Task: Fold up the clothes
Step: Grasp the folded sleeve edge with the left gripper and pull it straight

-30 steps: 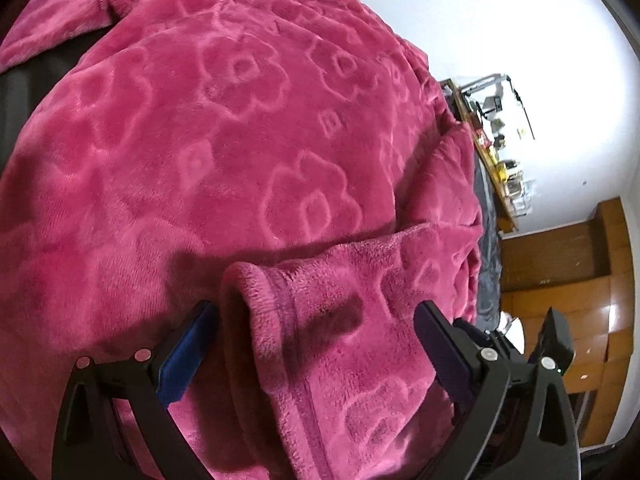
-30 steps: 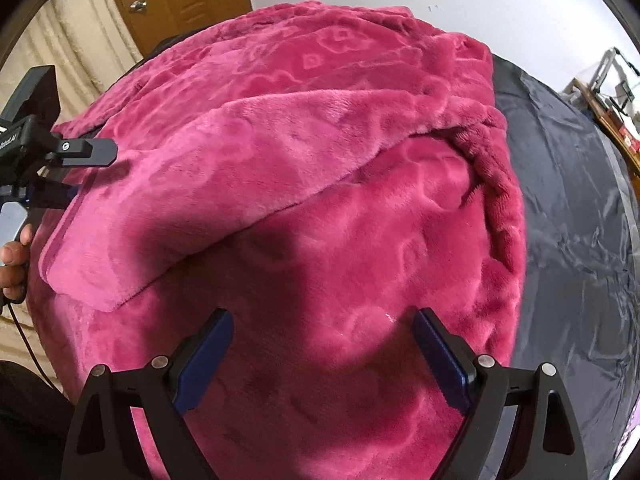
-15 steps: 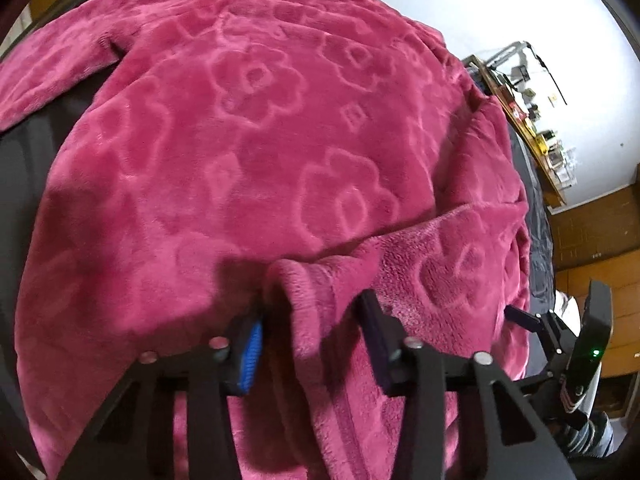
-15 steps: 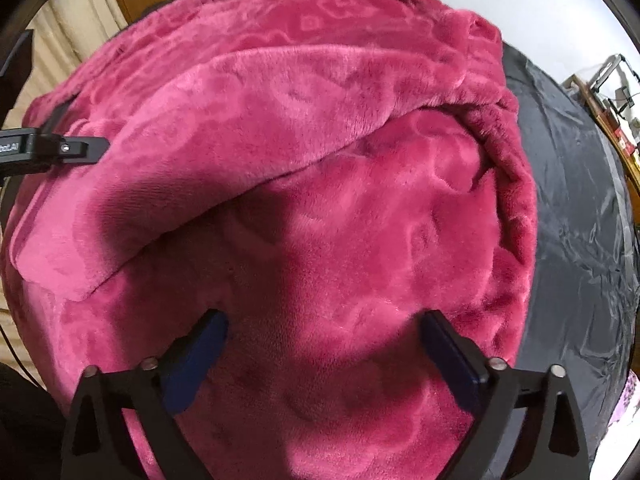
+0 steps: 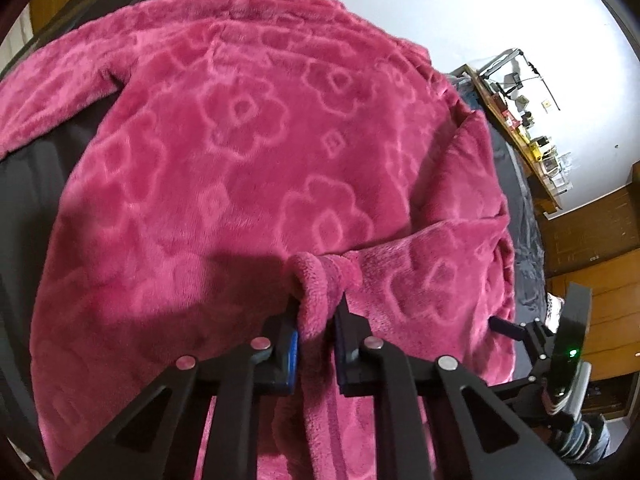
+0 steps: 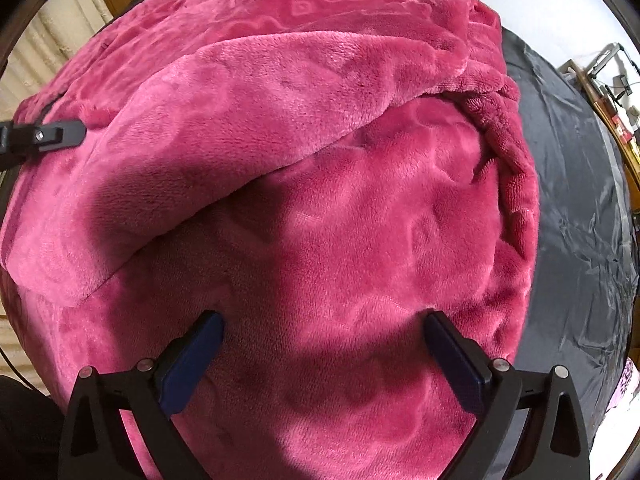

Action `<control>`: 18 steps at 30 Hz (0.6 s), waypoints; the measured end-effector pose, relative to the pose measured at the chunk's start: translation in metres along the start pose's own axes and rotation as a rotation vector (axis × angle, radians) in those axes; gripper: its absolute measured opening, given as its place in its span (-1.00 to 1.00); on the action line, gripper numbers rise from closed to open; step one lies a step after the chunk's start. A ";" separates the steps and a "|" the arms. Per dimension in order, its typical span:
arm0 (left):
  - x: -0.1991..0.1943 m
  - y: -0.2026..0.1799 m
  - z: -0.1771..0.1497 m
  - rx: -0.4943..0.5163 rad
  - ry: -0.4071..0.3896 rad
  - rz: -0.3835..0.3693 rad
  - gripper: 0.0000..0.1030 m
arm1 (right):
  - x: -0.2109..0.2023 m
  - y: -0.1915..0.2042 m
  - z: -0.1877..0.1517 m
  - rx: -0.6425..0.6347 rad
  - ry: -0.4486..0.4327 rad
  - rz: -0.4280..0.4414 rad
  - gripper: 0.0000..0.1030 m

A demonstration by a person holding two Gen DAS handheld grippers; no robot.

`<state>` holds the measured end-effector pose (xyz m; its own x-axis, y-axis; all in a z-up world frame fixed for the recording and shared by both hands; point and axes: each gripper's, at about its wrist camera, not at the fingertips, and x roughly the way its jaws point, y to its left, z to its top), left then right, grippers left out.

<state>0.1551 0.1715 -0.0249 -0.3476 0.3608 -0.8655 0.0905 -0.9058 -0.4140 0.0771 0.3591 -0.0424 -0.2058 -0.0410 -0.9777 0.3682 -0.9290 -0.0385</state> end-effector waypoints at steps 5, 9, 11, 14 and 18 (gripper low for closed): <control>-0.016 -0.009 0.013 0.009 -0.039 -0.015 -0.72 | -0.002 -0.001 0.000 0.002 -0.003 0.001 0.98; -0.031 -0.013 0.022 0.003 -0.064 -0.017 -0.72 | -0.003 -0.001 -0.001 0.003 -0.008 0.002 0.98; -0.037 -0.017 0.026 0.015 -0.078 -0.018 -0.72 | -0.004 -0.002 -0.001 0.003 -0.011 0.004 0.98; -0.044 -0.024 0.030 0.033 -0.092 -0.022 -0.72 | -0.005 -0.003 -0.001 0.002 -0.016 0.006 0.98; -0.053 -0.036 0.035 0.062 -0.108 -0.018 -0.72 | -0.007 -0.004 -0.002 0.001 -0.024 0.009 0.99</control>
<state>0.1377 0.1766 0.0459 -0.4474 0.3542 -0.8212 0.0268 -0.9125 -0.4082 0.0789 0.3634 -0.0353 -0.2242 -0.0579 -0.9728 0.3692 -0.9289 -0.0298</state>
